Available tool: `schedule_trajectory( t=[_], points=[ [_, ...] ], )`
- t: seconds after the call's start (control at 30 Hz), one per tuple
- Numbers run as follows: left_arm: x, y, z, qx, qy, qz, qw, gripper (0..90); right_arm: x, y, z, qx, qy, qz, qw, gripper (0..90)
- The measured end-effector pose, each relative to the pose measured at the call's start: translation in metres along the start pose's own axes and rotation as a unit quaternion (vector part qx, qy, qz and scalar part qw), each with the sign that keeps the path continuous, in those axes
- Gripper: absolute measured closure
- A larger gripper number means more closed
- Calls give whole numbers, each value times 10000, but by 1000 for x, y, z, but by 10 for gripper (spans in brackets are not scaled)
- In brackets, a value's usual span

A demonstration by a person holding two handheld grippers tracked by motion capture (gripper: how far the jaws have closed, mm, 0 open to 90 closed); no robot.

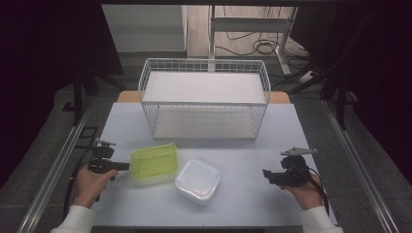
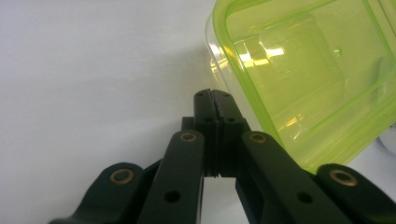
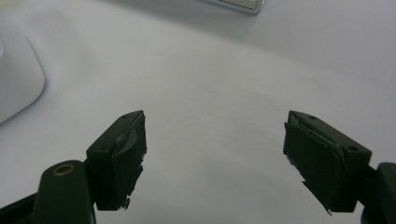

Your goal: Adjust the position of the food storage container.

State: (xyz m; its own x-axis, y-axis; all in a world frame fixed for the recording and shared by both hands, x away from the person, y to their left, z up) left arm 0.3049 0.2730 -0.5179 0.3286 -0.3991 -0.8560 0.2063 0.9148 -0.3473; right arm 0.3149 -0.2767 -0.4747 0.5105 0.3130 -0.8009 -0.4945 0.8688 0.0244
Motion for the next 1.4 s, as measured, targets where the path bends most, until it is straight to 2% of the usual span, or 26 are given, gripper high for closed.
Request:
schedule_trajectory(
  t=[0.4,0.73,0.83,0.9,0.93,0.97,1.1,1.13,1.17,1.2,1.23,1.4],
  points=[
    [6,-9,5,21,-29,-40,10000,891,1,1,0,-15,26,17,10000,213],
    [3,-7,5,17,-83,-25,10000,866,1,1,-1,1,44,15,10000,213],
    [-5,-4,3,-5,-237,33,9997,737,-1,1,0,0,-2,14,10000,211],
    [-16,0,0,-26,-362,-54,9993,615,-2,1,1,28,-18,9,10000,207],
    [-16,0,0,-26,-362,-54,9993,569,-3,1,2,21,-39,16,10000,203],
    [-24,0,-2,-46,-484,-65,9988,531,-3,2,4,25,-68,31,10000,199],
    [-34,2,-1,-39,-652,-115,9978,373,-4,5,12,39,-173,179,9997,189],
    [-37,2,-1,-11,-707,-150,9974,373,-4,5,12,39,-173,179,9997,189],
    [-43,1,0,36,-846,-241,9961,318,-3,8,15,68,-179,229,9996,183],
    [-43,1,0,36,-846,-241,9961,302,-3,8,15,68,-179,229,9996,183],
    [-49,-1,-1,98,-951,-295,9950,290,-2,11,17,45,-198,272,9994,178],
    [-56,-9,-4,233,-1016,-355,9939,258,-1,19,20,-41,-207,372,9991,172]
  ],
)
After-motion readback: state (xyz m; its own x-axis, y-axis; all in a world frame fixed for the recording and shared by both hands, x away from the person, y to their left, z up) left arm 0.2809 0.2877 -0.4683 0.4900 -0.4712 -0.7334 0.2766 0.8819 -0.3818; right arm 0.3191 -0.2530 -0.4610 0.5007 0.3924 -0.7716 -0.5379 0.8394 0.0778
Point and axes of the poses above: each handheld gripper's, and its own axes: x roughly forward along the jaws, z roughly out of its top, y roughly to its left, the point moved 2 cm from there along x, roughly forward along the jaws, and after that the axes turned 3 degrees about y, right-handed, at the moved point
